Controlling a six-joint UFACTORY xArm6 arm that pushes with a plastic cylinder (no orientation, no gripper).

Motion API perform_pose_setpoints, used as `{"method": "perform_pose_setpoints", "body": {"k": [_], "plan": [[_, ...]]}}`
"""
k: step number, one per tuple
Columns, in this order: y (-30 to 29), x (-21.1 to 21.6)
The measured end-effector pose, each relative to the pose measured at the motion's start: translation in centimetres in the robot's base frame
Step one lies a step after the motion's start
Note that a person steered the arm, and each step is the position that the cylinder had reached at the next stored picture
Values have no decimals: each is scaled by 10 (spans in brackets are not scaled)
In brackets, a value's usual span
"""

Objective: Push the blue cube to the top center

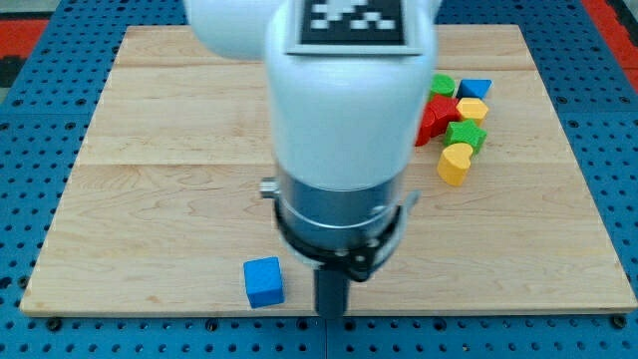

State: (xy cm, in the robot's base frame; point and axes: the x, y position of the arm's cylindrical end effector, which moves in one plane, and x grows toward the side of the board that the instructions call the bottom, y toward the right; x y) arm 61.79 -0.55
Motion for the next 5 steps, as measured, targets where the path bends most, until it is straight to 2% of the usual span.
{"method": "perform_pose_setpoints", "body": {"k": [1, 2, 5], "plan": [[-71, 1], [-114, -12], [-108, -190]]}}
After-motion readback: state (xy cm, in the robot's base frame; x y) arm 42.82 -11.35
